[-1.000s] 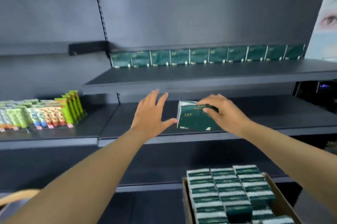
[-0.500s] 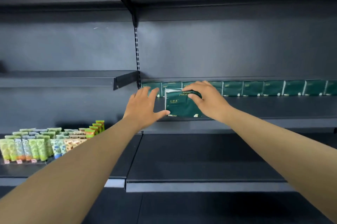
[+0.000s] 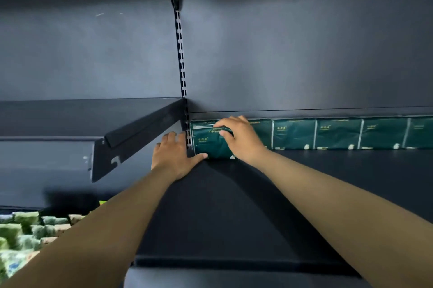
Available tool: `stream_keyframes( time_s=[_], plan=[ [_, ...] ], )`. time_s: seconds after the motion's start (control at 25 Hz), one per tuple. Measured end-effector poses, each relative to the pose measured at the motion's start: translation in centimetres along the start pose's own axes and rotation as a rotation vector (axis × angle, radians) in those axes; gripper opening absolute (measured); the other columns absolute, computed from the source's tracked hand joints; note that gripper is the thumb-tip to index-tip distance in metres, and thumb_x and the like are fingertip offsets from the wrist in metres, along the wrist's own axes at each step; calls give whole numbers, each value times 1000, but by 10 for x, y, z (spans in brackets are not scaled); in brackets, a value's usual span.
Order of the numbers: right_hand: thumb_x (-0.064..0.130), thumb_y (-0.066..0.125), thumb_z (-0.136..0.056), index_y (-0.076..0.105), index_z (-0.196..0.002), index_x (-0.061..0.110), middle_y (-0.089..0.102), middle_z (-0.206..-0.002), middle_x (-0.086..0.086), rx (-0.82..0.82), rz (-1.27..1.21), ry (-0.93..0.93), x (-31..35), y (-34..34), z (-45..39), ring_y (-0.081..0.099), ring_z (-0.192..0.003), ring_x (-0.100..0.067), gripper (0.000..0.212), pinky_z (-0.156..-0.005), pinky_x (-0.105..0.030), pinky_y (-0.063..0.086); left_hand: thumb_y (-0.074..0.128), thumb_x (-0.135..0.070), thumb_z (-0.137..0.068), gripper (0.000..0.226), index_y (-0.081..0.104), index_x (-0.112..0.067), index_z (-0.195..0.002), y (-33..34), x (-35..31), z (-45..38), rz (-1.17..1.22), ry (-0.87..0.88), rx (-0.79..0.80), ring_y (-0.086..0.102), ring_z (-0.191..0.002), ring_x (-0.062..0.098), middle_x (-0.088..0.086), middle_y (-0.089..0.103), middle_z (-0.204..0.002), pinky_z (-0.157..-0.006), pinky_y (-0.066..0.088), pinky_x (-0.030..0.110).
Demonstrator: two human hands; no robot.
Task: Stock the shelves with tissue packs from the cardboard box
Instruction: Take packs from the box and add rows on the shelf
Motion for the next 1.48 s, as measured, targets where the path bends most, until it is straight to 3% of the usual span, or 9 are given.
stream_keyframes(
  time_s=[0.12, 0.28, 0.52, 0.68, 0.84, 1.08, 1.32, 1.48],
  plan=[
    [17, 52, -94, 63, -115, 16, 63, -114, 1, 5, 69, -22, -11, 23, -18, 45, -113, -20, 24, -94, -35, 34, 41, -75, -81, 89, 25, -16, -146, 17, 11, -20, -13, -36, 15, 26, -136, 27, 9, 32, -146, -110, 26, 41],
    [33, 55, -92, 52, -129, 24, 49, -132, 6, 96, 179, -87, -20, 32, -24, 32, -126, -16, 39, -100, -34, 23, 42, -74, -81, 89, 25, -15, -146, 27, 17, -36, -39, -60, 19, 24, -138, 29, 11, 27, -149, -111, 25, 41],
    [37, 56, -90, 42, -137, 31, 38, -140, 4, 99, 292, -100, -26, 39, -29, 25, -131, -17, 49, -105, -37, 18, 41, -71, -84, 86, 25, -12, -145, 36, 17, -40, -39, -53, -47, 27, -135, 28, 12, 30, -146, -110, 26, 39],
    [45, 49, -92, 24, -145, 35, 24, -150, -1, 174, 457, -63, -29, 45, -26, 12, -139, -22, 59, -112, -43, 8, 39, -69, -86, 83, 25, -10, -144, 30, 13, -39, -119, -32, -57, 28, -135, 28, 11, 30, -145, -109, 27, 39],
    [47, 48, -92, 8, -148, 34, 4, -157, -3, 241, 447, -6, -22, 36, -12, -3, -144, -24, 71, -114, -47, -1, 34, -70, -88, 83, 21, -12, -146, 19, 4, -21, -215, -19, -18, 26, -135, 26, 10, 30, -144, -108, 28, 37],
    [46, 51, -91, 13, -147, 31, 9, -155, -3, 198, 477, 127, -20, -54, 69, 2, -143, -23, 69, -114, -46, 6, 35, -68, -89, 80, 18, -15, -147, -22, -38, 51, -202, 126, -15, 19, -139, 25, 10, 25, -147, -111, 23, 37],
    [43, 52, -91, 28, -144, 26, 23, -150, -4, 65, 492, 336, -2, -180, 225, 13, -139, -23, 61, -110, -45, 14, 36, -62, -91, 72, 24, -15, -145, -75, -103, 177, -46, 198, -99, 27, -133, 28, 12, 31, -144, -106, 28, 39],
    [36, 52, -92, 34, -141, 22, 30, -145, -3, 78, 511, 347, 6, -228, 341, 18, -136, -23, 54, -108, -44, 18, 37, -56, -94, 72, 18, -15, -150, -65, -153, 281, 47, 293, -73, 15, -142, 28, 15, 14, -155, -112, 19, 39]
  ],
)
Point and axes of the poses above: each hand's wrist, its own z-axis away from the middle knuckle, its own y-axis out of the palm, x = y × z, the point moved 4 cm from there along -z, towards the middle knuckle
